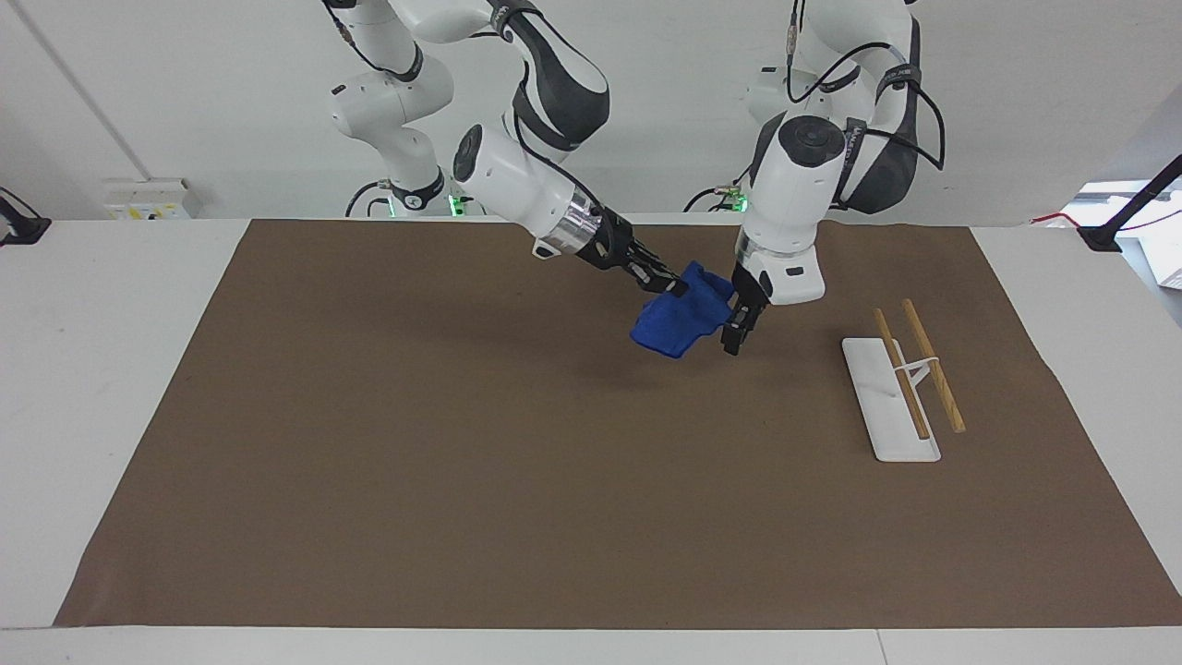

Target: Right arm passes towel to left arm to hang

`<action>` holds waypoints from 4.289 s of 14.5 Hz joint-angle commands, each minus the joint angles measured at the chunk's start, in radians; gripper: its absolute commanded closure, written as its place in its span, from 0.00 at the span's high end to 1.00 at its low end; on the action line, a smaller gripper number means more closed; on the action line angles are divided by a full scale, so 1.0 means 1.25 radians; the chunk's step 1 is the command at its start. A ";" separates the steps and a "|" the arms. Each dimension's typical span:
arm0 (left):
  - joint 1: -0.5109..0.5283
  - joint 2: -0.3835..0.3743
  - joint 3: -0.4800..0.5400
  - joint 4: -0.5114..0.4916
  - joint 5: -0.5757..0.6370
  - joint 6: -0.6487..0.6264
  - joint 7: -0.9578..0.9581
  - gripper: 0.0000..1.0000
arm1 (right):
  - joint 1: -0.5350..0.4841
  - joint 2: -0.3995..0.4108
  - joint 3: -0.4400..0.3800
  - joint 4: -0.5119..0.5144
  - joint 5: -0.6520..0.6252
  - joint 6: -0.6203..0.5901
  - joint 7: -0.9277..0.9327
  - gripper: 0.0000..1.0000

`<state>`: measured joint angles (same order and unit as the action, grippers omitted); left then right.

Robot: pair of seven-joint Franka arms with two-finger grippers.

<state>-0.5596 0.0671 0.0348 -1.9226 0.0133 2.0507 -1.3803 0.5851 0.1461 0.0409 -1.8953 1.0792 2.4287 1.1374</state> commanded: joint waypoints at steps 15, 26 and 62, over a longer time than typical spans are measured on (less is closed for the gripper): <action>0.005 0.042 0.015 0.182 0.051 -0.141 0.029 0.00 | -0.008 -0.003 -0.004 -0.003 -0.375 -0.060 -0.106 1.00; 0.421 -0.015 0.015 0.097 0.084 0.001 0.445 0.00 | -0.425 -0.039 -0.009 0.210 -0.905 -0.620 -0.868 1.00; 0.543 0.024 0.015 -0.039 0.084 0.269 0.578 1.00 | -0.526 -0.172 -0.039 0.261 -0.914 -0.788 -0.955 1.00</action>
<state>0.1407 0.1049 0.0508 -1.9666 0.0997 2.4303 -0.6593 -0.0529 -0.0588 -0.0227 -1.5622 -0.0506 1.4335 -0.0311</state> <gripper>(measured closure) 0.855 0.000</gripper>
